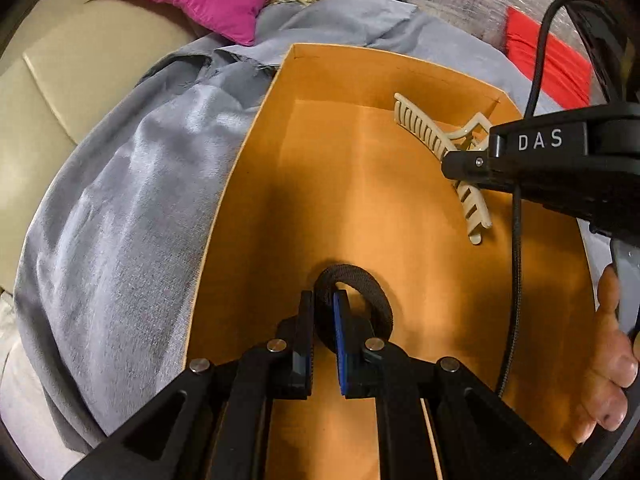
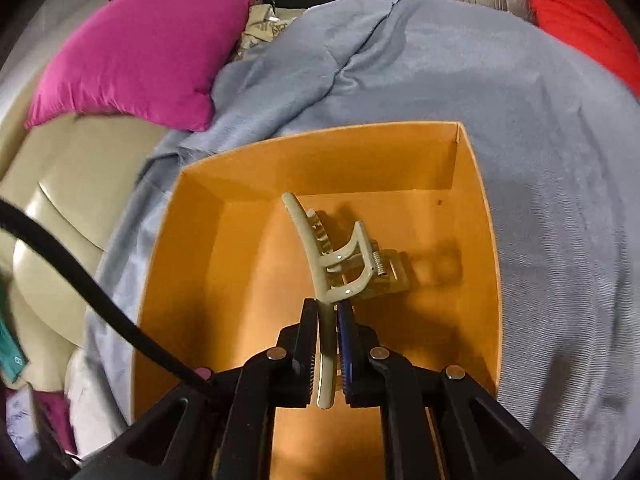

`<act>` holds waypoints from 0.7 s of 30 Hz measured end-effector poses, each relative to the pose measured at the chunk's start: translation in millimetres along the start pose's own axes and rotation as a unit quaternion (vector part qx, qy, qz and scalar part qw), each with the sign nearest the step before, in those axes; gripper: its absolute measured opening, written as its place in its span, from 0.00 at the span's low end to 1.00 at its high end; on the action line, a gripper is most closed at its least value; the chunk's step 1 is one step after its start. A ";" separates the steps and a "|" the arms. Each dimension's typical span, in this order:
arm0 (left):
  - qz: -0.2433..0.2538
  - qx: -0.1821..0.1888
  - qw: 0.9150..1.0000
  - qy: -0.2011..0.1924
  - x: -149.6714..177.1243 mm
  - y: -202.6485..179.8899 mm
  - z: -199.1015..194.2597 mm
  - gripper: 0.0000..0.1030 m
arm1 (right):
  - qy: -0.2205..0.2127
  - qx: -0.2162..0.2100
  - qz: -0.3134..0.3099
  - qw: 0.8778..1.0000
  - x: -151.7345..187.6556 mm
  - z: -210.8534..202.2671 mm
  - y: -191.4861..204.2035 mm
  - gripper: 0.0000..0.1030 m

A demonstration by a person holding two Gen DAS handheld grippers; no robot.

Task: Organize jewelry
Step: 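Drop the brown ring in the orange box while the right tool drops the clip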

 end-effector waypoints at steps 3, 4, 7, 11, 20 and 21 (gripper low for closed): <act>0.014 0.002 1.000 -0.002 2.3 -4.5 -2.5 0.09 | 0.002 0.040 -0.001 0.999 5.5 -7.5 -8.0 0.08; 0.019 0.002 1.000 -0.004 3.1 -5.8 -3.7 0.09 | 0.004 0.055 -0.002 0.999 8.8 -10.5 -12.2 0.08; 0.044 0.005 0.999 -0.008 6.4 -16.1 -7.0 0.10 | 0.006 0.074 0.018 0.997 20.1 -22.5 -29.7 0.06; 0.081 0.013 0.997 -0.009 14.1 -38.3 -12.1 0.10 | 0.013 0.092 0.042 0.995 33.3 -33.6 -53.4 0.05; 0.103 0.023 0.994 -0.004 20.9 -56.7 -15.3 0.11 | 0.010 0.080 0.082 0.993 51.2 -72.7 -92.6 0.11; 0.100 0.022 0.995 -0.002 20.4 -56.3 -15.5 0.11 | 0.007 0.085 0.079 0.993 47.7 -72.2 -90.1 0.10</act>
Point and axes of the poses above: each gripper's, at about its wrist camera, not at the fingertips, and z roughly the way its jaws point, y to its left, x to its underside, the point moved 7 cm from there along z, roughly the way its jaws point, and after that the axes turned 5 degrees about y, right-handed, at the moved point
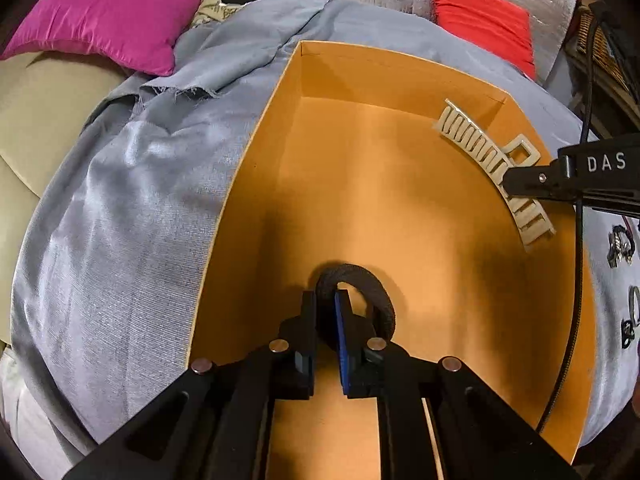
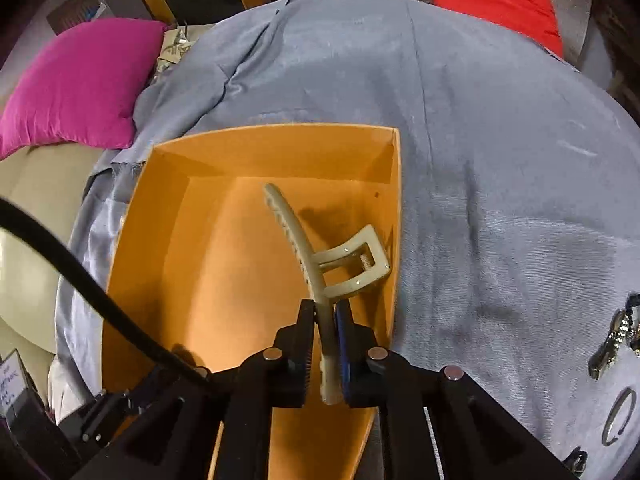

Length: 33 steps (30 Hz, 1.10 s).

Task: Organize jewelry
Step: 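Drop the brown ring in the orange box while the right tool drops the clip, then grasp the silver watch with the left tool while the right grasps the bracelet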

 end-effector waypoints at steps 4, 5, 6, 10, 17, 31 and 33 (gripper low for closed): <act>0.004 -0.001 1.000 0.009 -4.3 -1.7 1.3 0.11 | -0.012 -0.003 -0.005 1.000 -6.2 2.2 7.5 0.15; 0.006 -0.002 1.000 0.009 -5.7 -3.0 0.3 0.11 | -0.008 -0.005 -0.003 1.000 -6.3 1.7 7.9 0.18; 0.006 -0.005 1.000 0.005 -8.6 -1.8 0.1 0.14 | -0.005 -0.015 0.000 1.000 -6.0 -0.9 8.9 0.28; 0.002 -0.034 0.999 -0.035 -13.5 -5.1 -29.8 0.46 | -0.048 -0.079 -0.005 0.996 -6.6 -32.6 11.4 0.46; 0.047 -0.052 0.990 -0.119 -20.4 -60.2 -104.0 0.54 | -0.122 -0.151 -0.009 0.981 21.7 -123.0 -61.8 0.46; 0.122 0.034 0.986 -0.104 10.8 -250.7 -97.4 0.59 | -0.131 -0.171 0.144 0.966 98.1 -165.7 -313.0 0.46; 0.119 0.037 0.988 -0.095 12.4 -265.0 -86.4 0.59 | -0.135 -0.197 0.165 0.957 94.7 -157.7 -327.6 0.47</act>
Point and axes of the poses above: each gripper's, at about its wrist camera, not at the fingertips, and z roughly the way its jaws point, y to its left, x to its underside, the point moved 7 cm from there along z, roughly the way its jaws point, and after that the axes turned 5 degrees about y, right-handed, at the moved point
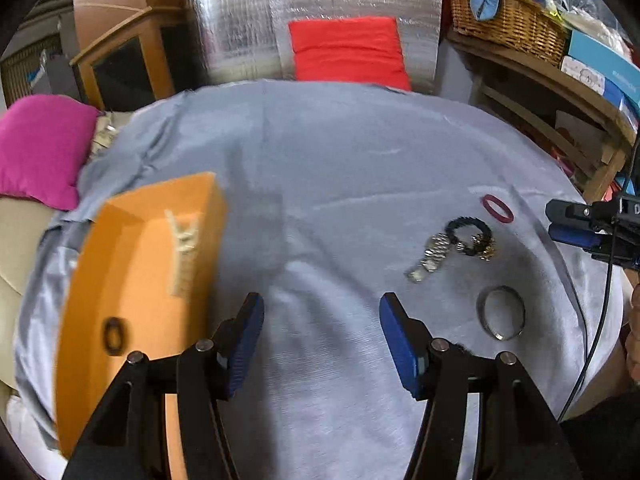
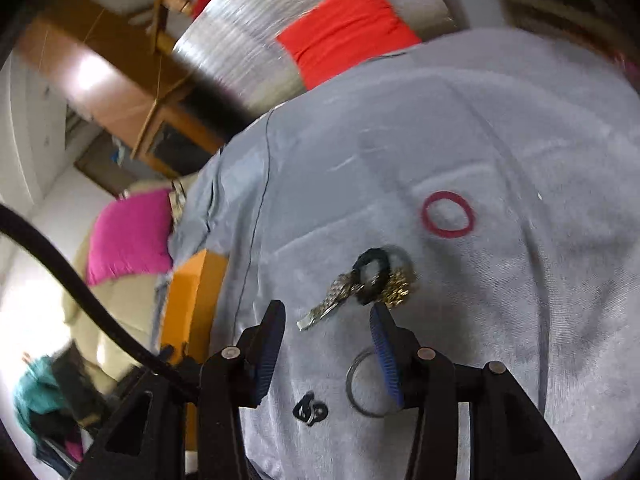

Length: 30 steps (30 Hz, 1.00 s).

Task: Organize jewelry
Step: 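Grasp the silver watch with the left tool while the right grasps the bracelet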

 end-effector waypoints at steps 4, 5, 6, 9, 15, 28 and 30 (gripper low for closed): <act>0.001 0.019 1.000 0.018 -6.6 -22.6 29.8 0.59 | 0.008 -0.022 0.027 0.999 -14.0 14.5 -23.7 0.47; 0.005 0.023 1.000 0.018 -7.8 -29.6 34.2 0.59 | 0.011 -0.026 0.034 0.999 -17.7 19.6 -29.3 0.47; 0.011 0.028 0.999 0.018 -10.4 -36.2 40.8 0.56 | 0.014 -0.026 0.036 0.999 -21.7 24.7 -34.0 0.47; 0.025 0.047 0.998 0.020 -15.8 -52.0 54.3 0.50 | 0.034 -0.021 0.042 0.998 -30.9 43.2 -43.6 0.46; 0.074 0.064 0.995 0.032 -22.1 -78.8 79.1 0.49 | 0.075 -0.006 0.024 0.997 -42.6 86.3 -44.9 0.40; 0.084 0.143 0.983 0.075 -19.5 -93.0 101.9 0.31 | 0.075 0.021 0.011 0.997 -43.7 96.4 -41.6 0.09; 0.077 0.151 0.982 0.077 -21.7 -91.5 104.1 0.24 | 0.056 0.009 0.018 0.998 -47.5 84.4 -40.9 0.09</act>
Point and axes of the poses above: each gripper's, at about its wrist camera, not at the fingertips, and z roughly the way its jaws point, y to its left, x to its underside, the point moved 7 cm from there along z, roughly the way its jaws point, and after that the axes turned 5 degrees about y, right-handed, at the moved point
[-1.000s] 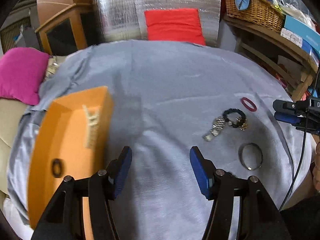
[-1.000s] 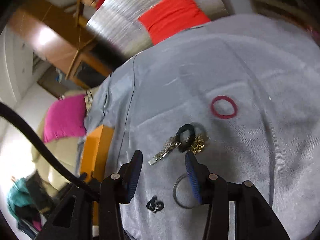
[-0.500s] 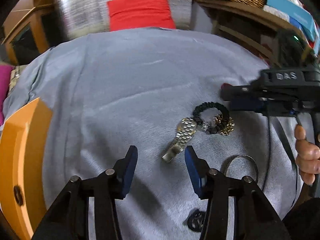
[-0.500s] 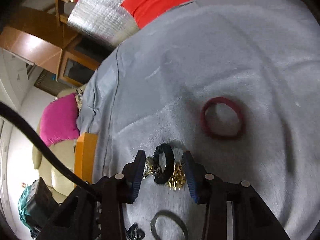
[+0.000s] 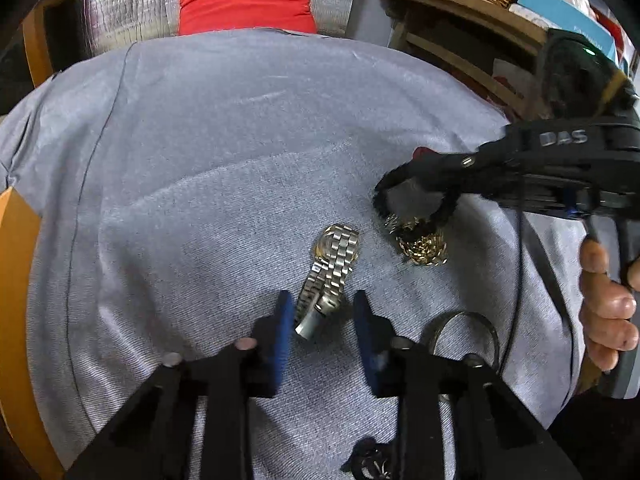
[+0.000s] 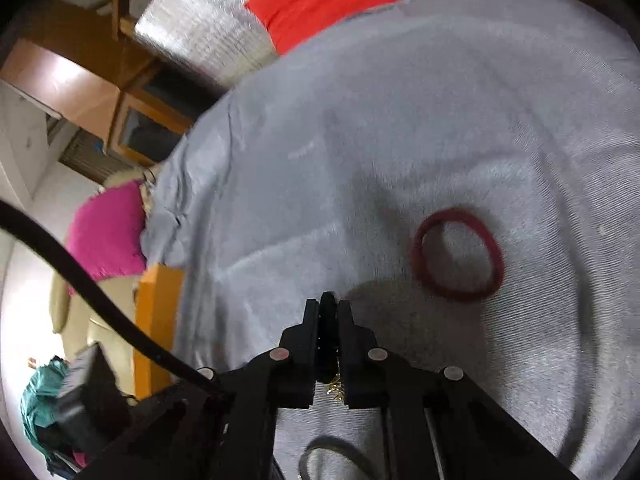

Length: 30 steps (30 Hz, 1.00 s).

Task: Organize jewelry
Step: 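Grasp the silver watch with the left tool while the right grasps the bracelet, then drop the watch in the orange box while the right tool releases the bracelet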

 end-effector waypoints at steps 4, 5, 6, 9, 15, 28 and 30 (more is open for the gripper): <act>-0.002 0.007 1.000 0.000 -2.1 -1.7 2.7 0.16 | -0.022 -0.023 0.021 0.999 -1.9 -18.0 -4.2 0.09; -0.001 0.009 1.000 -0.001 -1.3 -3.3 1.7 0.15 | -0.028 -0.021 0.023 0.999 -2.7 -21.6 -5.3 0.09; 0.001 0.009 1.000 -0.001 -1.5 -4.9 1.8 0.15 | -0.031 -0.021 0.026 0.999 -3.2 -24.5 -6.6 0.09; 0.005 -0.007 1.000 0.000 -1.2 -6.6 4.2 0.15 | -0.035 -0.026 0.032 0.999 -3.7 -30.4 -7.9 0.09; -0.015 -0.018 1.000 0.003 -2.1 -9.7 9.0 0.16 | -0.042 -0.023 0.023 0.999 0.6 -41.6 -5.2 0.09; -0.081 -0.013 0.994 -0.076 -7.0 -6.6 -53.0 0.12 | -0.077 -0.036 -0.004 0.996 16.1 -64.1 23.8 0.09; -0.091 -0.013 0.992 -0.091 -5.9 -3.7 -71.6 0.12 | -0.081 -0.043 -0.011 0.996 17.8 -64.9 32.6 0.09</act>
Point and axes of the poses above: each gripper's, at about its wrist camera, not at the fingertips, and z roughly the way its jaws point, y to its left, x to its underside, the point moved 7 cm from there along z, roughly the way its jaws point, and after that the axes turned 5 degrees about y, right-handed, at the moved point
